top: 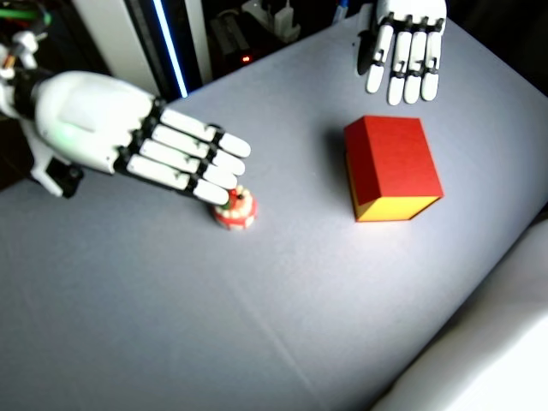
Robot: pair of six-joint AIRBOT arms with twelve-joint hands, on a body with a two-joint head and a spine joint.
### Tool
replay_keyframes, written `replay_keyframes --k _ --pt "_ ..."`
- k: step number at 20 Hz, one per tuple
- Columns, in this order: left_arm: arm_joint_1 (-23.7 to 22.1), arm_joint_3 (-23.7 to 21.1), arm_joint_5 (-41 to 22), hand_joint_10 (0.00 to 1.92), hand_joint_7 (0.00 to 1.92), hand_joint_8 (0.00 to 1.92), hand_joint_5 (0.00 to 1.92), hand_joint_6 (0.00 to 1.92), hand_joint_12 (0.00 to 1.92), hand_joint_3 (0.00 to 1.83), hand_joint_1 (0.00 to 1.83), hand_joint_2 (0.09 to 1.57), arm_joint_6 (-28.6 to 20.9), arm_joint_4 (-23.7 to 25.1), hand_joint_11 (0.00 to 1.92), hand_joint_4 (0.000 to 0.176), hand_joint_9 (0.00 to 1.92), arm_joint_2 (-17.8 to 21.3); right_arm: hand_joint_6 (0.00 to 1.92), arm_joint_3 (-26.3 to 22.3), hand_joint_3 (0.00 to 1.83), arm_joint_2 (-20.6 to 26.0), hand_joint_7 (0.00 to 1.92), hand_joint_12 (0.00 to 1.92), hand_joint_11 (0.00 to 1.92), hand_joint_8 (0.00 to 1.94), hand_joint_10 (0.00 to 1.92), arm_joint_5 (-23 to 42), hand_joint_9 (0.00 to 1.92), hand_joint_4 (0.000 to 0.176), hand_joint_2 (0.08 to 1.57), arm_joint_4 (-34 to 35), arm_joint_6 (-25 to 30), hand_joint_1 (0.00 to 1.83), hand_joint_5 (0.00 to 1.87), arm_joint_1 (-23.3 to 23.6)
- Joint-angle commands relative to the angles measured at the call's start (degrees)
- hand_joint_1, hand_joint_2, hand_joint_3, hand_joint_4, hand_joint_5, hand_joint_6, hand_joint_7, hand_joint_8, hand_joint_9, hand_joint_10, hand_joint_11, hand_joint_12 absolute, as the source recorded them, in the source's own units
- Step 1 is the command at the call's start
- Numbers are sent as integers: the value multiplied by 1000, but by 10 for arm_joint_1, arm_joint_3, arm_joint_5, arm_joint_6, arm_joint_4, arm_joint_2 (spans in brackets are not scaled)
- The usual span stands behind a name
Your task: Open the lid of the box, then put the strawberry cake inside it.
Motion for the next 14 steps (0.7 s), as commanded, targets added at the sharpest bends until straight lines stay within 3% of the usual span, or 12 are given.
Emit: replay_keyframes --k 1,2,5,6,7,8,9,10,13,14 --pt "-1 -1 -67 0 0 0 0 0 0 19 271 1347 -1 -10 0 14 0 0 0 2 22 1 0 0 0 0 0 72 0 0 1354 6 -1 417 0 7" --pt "1 0 -67 0 0 0 0 0 0 6 309 1329 -2 -12 0 27 0 0 0 2 17 1 0 0 0 0 0 72 0 0 1354 7 -1 398 0 6" --pt "-1 5 -62 0 0 0 0 0 0 7 326 1334 -2 -18 0 12 0 -7 0 2 5 -2 0 0 0 0 0 72 0 0 1347 10 -1 402 0 4" --pt "-5 9 -62 0 0 0 0 0 0 0 425 1323 -2 -20 0 3 0 -12 0 3 5 -3 0 0 0 0 0 72 0 0 1348 10 -1 368 0 4" --pt "-11 15 -61 0 0 0 0 0 0 0 502 1301 -2 -21 0 12 0 -19 0 3 4 -3 0 0 0 0 0 72 0 0 1349 11 -1 344 0 3" --pt "-17 19 -60 0 0 0 0 0 0 0 578 1280 -2 -22 0 5 0 -24 0 4 3 -4 0 0 0 0 0 72 0 0 1348 12 -1 365 0 3" --pt "-22 24 -56 0 0 0 0 0 0 0 593 1277 -2 -24 0 10 0 -31 0 4 4 -5 0 0 0 0 0 72 0 0 1352 12 -1 369 0 3" --pt "-28 30 -49 0 0 0 0 0 0 0 615 1275 -2 -26 0 33 0 -38 0 5 5 -6 0 0 0 0 0 72 0 0 1355 12 -1 382 0 3" --pt "-48 54 -12 0 0 0 0 0 0 0 707 1251 -2 -30 0 53 0 -68 0 6 4 -7 0 0 0 0 0 72 0 0 1356 12 -1 357 0 3" --pt "-54 60 -4 0 0 0 0 0 0 0 817 1215 -2 -33 0 84 0 -77 0 6 2 -7 0 0 0 0 0 72 0 0 1351 12 -1 358 0 3"
